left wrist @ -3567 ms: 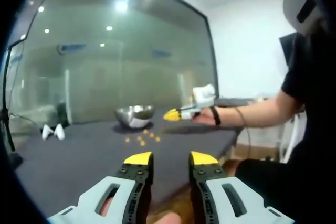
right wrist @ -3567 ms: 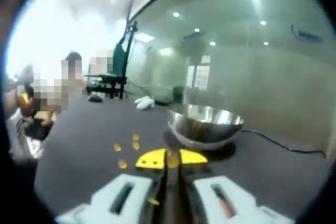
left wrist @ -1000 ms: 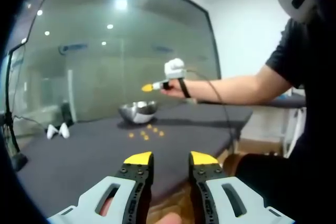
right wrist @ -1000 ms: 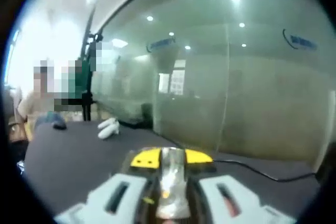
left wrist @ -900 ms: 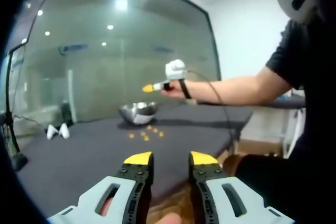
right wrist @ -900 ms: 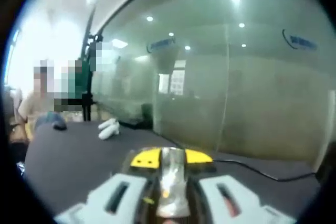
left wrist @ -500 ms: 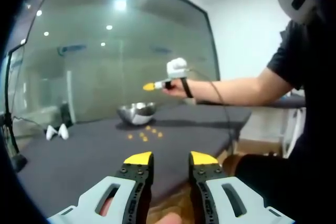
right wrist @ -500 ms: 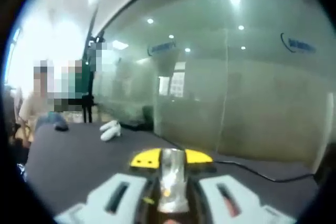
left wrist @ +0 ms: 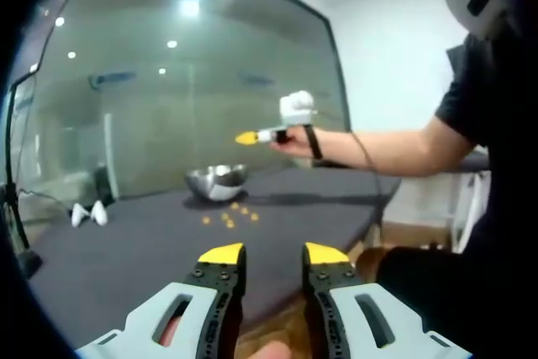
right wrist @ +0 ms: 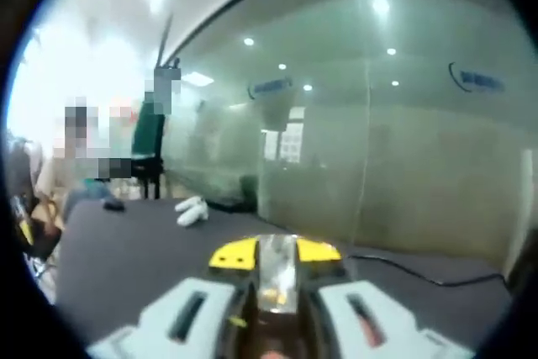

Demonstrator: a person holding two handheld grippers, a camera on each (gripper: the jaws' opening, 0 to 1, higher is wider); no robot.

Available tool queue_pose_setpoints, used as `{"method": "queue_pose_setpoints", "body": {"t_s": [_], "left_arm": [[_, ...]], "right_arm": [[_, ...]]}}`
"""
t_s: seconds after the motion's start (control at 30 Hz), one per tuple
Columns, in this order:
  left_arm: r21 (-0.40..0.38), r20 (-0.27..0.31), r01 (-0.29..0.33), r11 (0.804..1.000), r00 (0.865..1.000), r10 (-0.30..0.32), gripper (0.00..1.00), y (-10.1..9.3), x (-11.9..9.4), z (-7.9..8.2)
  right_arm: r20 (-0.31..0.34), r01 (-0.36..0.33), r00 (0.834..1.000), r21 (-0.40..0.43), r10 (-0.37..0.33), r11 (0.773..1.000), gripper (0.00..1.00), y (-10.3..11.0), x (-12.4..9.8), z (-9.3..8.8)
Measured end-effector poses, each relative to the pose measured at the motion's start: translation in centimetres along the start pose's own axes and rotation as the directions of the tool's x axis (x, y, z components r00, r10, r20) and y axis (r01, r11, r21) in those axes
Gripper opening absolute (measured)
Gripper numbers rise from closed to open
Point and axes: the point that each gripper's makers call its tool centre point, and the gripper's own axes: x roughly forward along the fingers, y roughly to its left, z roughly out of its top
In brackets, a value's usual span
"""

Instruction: Pick up the QQ candy scattered on the table and place it into the stainless steel bowl on the table

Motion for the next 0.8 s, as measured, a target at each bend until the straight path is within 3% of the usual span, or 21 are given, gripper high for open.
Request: {"method": "queue_pose_setpoints", "body": {"t_s": [0.43,0.8], "left_arm": [[0.003,-0.002,0.007,1.0,1.0,-0.007,0.28,0.0,0.4,-0.1],[-0.013,-0.005,-0.001,1.0,1.0,0.001,0.28,0.6,0.7,-0.7]], "right_arm": [[-0.013,-0.03,0.999,0.019,0.03,0.999,0.17,1.8,-5.3,-2.3],[-0.044,-0.009,0.999,0.057,0.011,0.998,0.17,2.0,-11.1,-6.3]]}}
